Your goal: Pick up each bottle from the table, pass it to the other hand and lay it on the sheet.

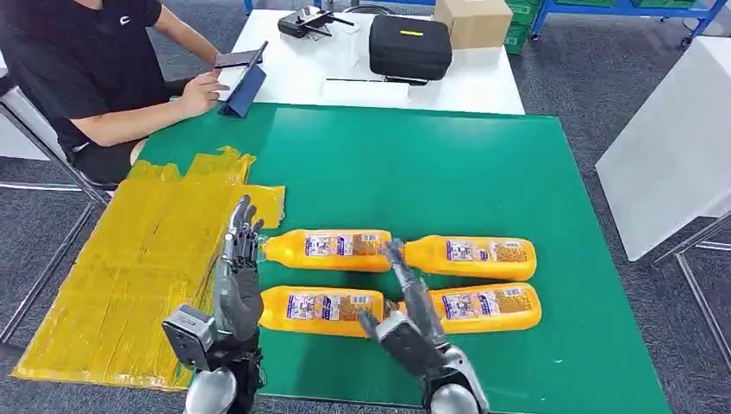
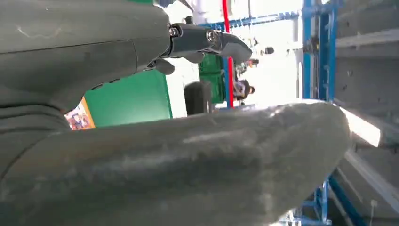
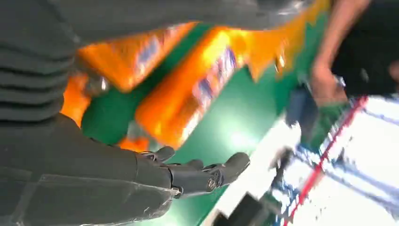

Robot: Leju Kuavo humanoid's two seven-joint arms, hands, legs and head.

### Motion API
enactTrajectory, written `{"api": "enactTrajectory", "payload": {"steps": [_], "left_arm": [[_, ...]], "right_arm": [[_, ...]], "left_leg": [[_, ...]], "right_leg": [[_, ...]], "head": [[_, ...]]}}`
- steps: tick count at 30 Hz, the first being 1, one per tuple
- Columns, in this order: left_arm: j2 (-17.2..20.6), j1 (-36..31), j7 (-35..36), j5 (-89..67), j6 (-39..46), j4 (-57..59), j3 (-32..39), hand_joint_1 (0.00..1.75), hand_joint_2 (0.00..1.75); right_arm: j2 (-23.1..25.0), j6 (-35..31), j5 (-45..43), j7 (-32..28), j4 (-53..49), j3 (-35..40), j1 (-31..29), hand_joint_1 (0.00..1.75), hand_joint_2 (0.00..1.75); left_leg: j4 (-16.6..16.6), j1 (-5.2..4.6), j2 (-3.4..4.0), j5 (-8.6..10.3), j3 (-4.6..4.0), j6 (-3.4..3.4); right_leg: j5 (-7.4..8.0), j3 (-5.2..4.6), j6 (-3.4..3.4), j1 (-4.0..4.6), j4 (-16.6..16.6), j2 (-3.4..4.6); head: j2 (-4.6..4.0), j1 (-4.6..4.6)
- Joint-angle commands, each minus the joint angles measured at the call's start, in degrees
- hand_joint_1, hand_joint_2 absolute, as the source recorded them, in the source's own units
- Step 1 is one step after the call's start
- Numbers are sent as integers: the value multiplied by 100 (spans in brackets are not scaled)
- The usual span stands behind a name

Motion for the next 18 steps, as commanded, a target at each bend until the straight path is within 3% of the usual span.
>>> {"api": "enactTrajectory", "payload": {"steps": [1, 10, 12, 15, 18], "left_arm": [[-136, 30, 16, 3, -249, 18, 431, 0, 0], [-121, 33, 8, 139, -457, 11, 551, 0, 0], [-131, 113, 3, 158, -497, -96, 623, 0, 0], [-125, 140, 3, 159, -515, -125, 632, 0, 0], [-170, 220, 13, 125, -570, -237, 707, 0, 0]], "right_arm": [[-195, -279, 727, 636, 1511, 1412, -803, 0, 175], [-46, -543, 1531, 1380, 2506, 2177, -1395, 0, 175], [-119, -715, 1909, 1779, 2514, 2344, -1478, 0, 175], [-156, -702, 1909, 1783, 2486, 2360, -1490, 0, 175], [-247, -878, 2360, 2250, 2399, 2495, -1556, 0, 175]], "left_leg": [[-5, 5, 27, -6, 18, -2], [-5, 0, 18, -3, 14, -2], [-6, 3, 22, -9, 27, -5], [-5, 1, 19, -6, 18, -3], [-4, 1, 12, -7, 21, -3]], "right_leg": [[5, 12, -4, 5, -10, 26], [3, 9, -5, 1, -7, 17], [0, 23, -10, 4, -11, 20], [1, 16, -6, 2, -9, 17], [-1, 20, -7, 3, -11, 10]], "head": [[0, 2], [0, 2], [0, 4], [0, 4], [0, 2]]}}
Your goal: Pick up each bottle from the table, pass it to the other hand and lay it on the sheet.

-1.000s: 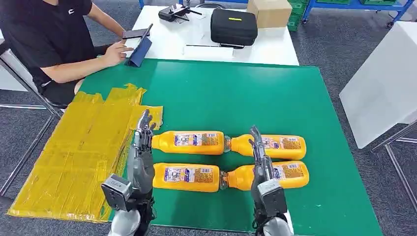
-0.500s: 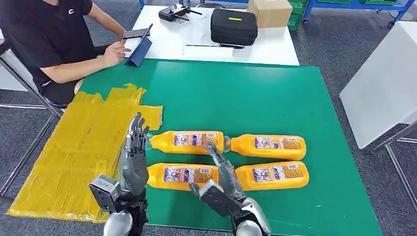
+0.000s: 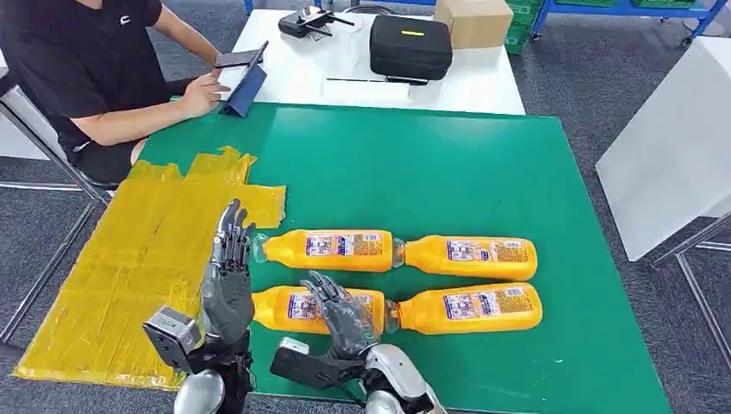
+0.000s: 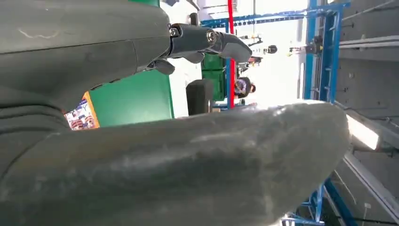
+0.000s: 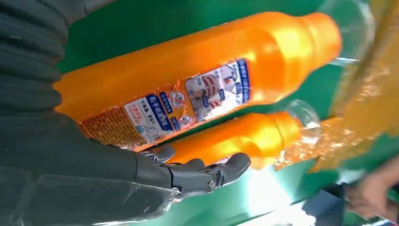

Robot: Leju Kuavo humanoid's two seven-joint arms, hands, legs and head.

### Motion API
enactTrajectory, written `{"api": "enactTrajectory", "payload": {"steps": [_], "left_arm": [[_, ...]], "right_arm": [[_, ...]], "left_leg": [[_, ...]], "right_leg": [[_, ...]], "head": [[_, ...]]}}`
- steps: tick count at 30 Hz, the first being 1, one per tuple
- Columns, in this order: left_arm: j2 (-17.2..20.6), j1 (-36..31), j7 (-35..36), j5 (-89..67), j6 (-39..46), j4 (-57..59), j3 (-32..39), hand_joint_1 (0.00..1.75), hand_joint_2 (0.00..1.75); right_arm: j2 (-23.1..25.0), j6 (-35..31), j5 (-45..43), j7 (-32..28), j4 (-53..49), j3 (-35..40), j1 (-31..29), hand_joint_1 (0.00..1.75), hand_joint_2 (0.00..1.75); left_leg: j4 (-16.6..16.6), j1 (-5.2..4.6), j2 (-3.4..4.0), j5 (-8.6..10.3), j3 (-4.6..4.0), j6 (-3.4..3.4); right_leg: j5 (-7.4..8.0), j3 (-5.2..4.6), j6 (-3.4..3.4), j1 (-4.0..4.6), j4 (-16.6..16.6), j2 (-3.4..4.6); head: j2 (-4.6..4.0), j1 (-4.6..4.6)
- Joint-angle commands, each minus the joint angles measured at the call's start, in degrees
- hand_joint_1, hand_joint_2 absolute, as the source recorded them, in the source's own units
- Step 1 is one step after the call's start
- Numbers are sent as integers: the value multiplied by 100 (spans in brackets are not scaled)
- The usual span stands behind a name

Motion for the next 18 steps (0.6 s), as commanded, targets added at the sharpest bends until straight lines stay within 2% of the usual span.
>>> {"api": "enactTrajectory", "payload": {"steps": [1, 6, 18], "left_arm": [[-99, 102, 18, -15, -105, -116, 344, 0, 0], [-132, 216, 30, -49, -164, -222, 440, 0, 0], [-132, 215, 16, -68, -206, -198, 455, 0, 0]], "right_arm": [[-266, -246, 595, 646, 480, 560, -455, 0, 175], [-332, -333, 1020, 975, 126, 667, -411, 0, 175], [-308, -198, 1072, 1045, 262, 663, -420, 0, 175]], "left_leg": [[-5, 5, 15, -11, 27, -5], [-2, 8, 14, -11, 24, -3], [-4, 1, 2, -2, 7, -2]], "right_leg": [[-2, 26, -8, 6, -13, 13], [-2, 25, -8, 9, -13, 11], [-1, 0, -4, 1, -6, 0]], "head": [[0, -2], [0, -2], [0, 0]]}}
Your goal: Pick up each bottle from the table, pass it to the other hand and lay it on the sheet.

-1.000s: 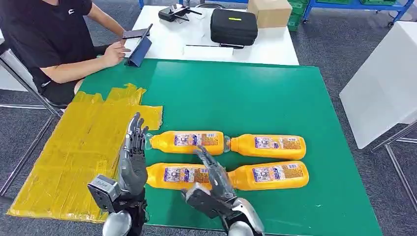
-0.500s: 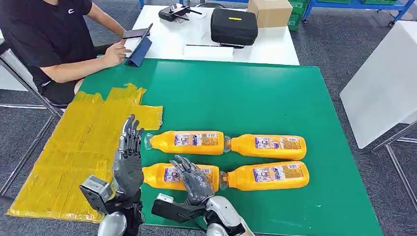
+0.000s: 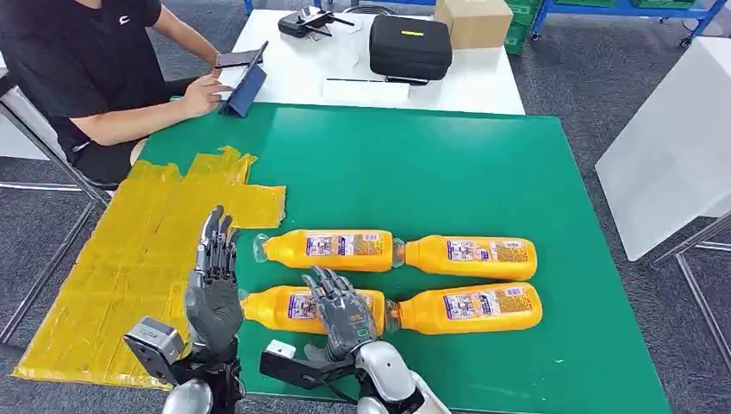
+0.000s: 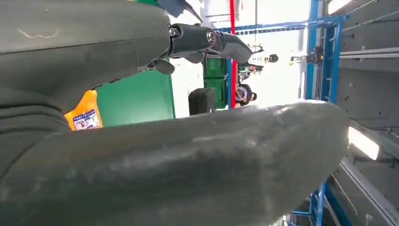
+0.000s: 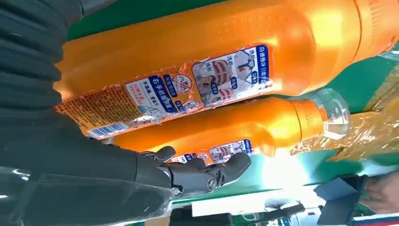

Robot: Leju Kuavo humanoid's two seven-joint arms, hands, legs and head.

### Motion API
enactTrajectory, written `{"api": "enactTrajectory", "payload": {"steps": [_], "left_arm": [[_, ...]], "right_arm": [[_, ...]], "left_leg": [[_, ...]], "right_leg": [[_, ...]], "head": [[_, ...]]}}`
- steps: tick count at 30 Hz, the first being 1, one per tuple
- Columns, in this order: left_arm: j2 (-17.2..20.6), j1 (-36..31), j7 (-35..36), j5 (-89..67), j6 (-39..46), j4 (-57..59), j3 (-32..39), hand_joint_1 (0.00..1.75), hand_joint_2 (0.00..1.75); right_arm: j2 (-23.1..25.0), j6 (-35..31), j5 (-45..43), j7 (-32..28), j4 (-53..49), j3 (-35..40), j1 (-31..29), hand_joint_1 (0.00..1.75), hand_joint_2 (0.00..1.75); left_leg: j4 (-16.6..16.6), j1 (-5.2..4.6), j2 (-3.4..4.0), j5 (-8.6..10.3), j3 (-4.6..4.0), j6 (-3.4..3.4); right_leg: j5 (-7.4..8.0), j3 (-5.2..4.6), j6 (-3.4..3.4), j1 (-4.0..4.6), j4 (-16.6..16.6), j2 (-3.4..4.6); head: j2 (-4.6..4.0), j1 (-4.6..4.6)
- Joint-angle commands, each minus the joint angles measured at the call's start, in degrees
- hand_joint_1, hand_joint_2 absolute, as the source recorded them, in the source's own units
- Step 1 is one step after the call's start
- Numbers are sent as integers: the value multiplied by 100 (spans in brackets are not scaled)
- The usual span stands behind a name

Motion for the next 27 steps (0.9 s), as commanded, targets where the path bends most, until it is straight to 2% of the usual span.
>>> {"api": "enactTrajectory", "payload": {"steps": [1, 12, 16, 22, 26, 27], "left_arm": [[-45, -49, 6, -30, -66, 106, 196, 0, 0], [-55, -32, -1, -15, -132, 130, 250, 0, 0], [-54, -69, -1, -7, -198, 201, 285, 0, 0], [-57, -93, -1, -7, -203, 239, 299, 0, 0], [-48, -95, -4, -6, -218, 238, 289, 0, 0], [-42, -106, -5, -5, -224, 257, 297, 0, 0]], "right_arm": [[-222, 174, 17, 98, 277, 195, -241, 0, 175], [-95, 149, 434, 763, 1075, -55, -479, 0, 175], [-111, 384, 566, 989, 1377, -139, -576, 0, 175], [-135, 348, 583, 982, 1471, -158, -584, 0, 175], [-116, 412, 583, 1007, 1506, -158, -600, 0, 175], [-135, 492, 583, 1003, 1581, -149, -620, 5, 175]], "left_leg": [[-4, 5, 4, -6, 20, -4], [-7, 1, 2, 0, 12, -2], [-7, 1, 3, -2, 18, -2], [-7, 1, -5, 1, 17, -3], [-11, 3, -2, 0, 27, -4], [-9, 2, -6, 0, 25, -3]], "right_leg": [[-2, 22, -7, 6, -11, 2], [1, 13, -3, 1, -8, 1], [0, 21, -5, 2, -10, 1], [0, -28, -4, 2, -10, -6], [1, -18, -7, 4, -16, -4], [0, -21, -5, 2, -13, -7]], "head": [[0, 2], [0, 2], [0, 2], [0, 2], [0, 0], [0, 2]]}}
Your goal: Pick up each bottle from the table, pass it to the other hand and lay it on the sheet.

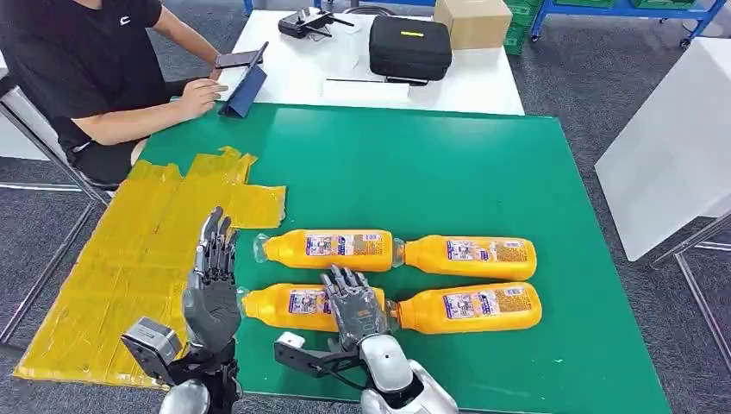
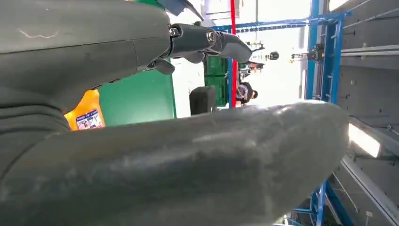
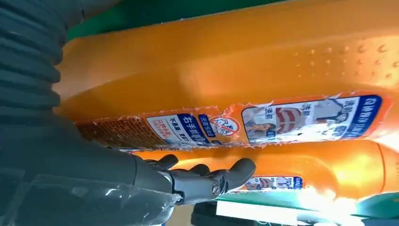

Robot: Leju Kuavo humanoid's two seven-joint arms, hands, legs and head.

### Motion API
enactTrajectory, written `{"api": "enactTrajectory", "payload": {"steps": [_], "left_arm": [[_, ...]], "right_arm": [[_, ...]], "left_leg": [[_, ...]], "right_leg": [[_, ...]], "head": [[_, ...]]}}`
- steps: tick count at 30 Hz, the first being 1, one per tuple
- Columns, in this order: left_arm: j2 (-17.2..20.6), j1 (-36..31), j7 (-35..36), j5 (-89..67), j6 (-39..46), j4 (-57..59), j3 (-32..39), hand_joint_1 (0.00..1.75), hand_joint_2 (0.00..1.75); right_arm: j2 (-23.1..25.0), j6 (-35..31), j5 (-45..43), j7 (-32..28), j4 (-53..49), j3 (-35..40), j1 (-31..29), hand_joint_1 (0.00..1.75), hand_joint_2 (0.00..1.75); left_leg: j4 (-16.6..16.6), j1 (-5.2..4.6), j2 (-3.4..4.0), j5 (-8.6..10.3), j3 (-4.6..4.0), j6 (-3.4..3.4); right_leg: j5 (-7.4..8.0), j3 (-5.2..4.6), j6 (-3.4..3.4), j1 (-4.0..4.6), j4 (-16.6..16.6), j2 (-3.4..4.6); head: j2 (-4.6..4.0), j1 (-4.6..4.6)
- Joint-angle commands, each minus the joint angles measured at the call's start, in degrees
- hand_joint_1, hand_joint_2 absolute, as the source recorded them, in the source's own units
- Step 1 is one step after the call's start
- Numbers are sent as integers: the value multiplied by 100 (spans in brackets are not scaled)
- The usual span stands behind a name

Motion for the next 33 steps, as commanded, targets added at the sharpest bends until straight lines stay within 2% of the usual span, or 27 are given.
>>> {"api": "enactTrajectory", "payload": {"steps": [1, 2, 4, 16, 20, 23, 25, 26, 27, 30, 33], "left_arm": [[-19, -138, -5, 7, -43, 284, 168, 0, 0], [-7, -162, -17, 18, -62, 305, 166, 0, 0], [12, -214, -22, 23, -81, 368, 164, 0, 0], [46, -360, 19, 92, -73, 514, 85, 0, 0], [28, -385, 56, 187, -15, 531, 138, 0, 0], [-55, -278, 175, 636, 12, 465, 335, 0, 0], [-55, -85, 138, 907, 220, 240, 455, 0, 0], [-55, 84, 137, 1078, 322, 38, 521, 0, 0], [-55, 200, 197, 1136, 467, -87, 559, 0, 175], [-55, 436, 370, 1508, 613, -297, 598, 0, 175], [-55, 488, 402, 1723, 688, -315, 563, 0, 175]], "right_arm": [[-131, 295, -37, 53, 791, -112, -200, 150, 175], [-146, 342, -67, 39, 874, -111, -215, 166, 175], [-167, 409, -187, -64, 1066, -128, -247, 175, 175], [-176, 778, -917, -326, 1476, -277, -375, 175, 175], [-196, 810, -1197, -417, 1541, -333, -357, 175, 175], [-165, 380, -1820, -868, 954, -697, 5, 175, 175], [-122, 104, -2264, -1306, -82, -907, 467, 175, 175], [-92, 11, -2468, -1511, -953, -966, 872, 175, 175], [-19, -35, -2952, -1890, -1646, -1030, 1193, 175, 175], [8, -200, -3541, -2185, -2959, -954, 1691, 175, 175], [40, -264, -4067, -2574, -3198, -1027, 1779, 175, 175]], "left_leg": [[-10, 4, -6, 0, 21, -3], [-8, 1, -5, 1, 16, -2], [-12, 2, -9, 2, 22, -2], [-17, 10, -9, 17, 47, -10], [-20, 7, -10, 10, 82, -8], [-18, 8, -14, 6, 101, -8], [-17, 8, -2, 0, 113, -12], [-12, 7, 8, -11, 128, -16], [-11, 10, 13, -14, 123, -21], [-2, 12, 24, -22, 103, -24], [1, 4, 10, -20, 81, -22]], "right_leg": [[1, 26, -6, 4, -16, -8], [1, 18, -3, 1, -11, -6], [1, 27, -5, 2, -16, -11], [19, 44, -16, 10, -22, -17], [12, 76, -12, 6, -26, -17], [7, 94, -11, 6, -25, -17], [7, 101, -12, 6, -22, -9], [0, 109, -13, 4, -16, 0], [1, 102, -16, 7, -16, 4], [-6, 80, -20, 9, -2, 16], [-12, 74, -13, 3, 2, 8]], "head": [[0, 0], [0, 0], [0, 2], [0, 2], [0, 0], [0, 0], [0, 2], [0, 0], [0, 2], [0, 4], [0, 0]]}}
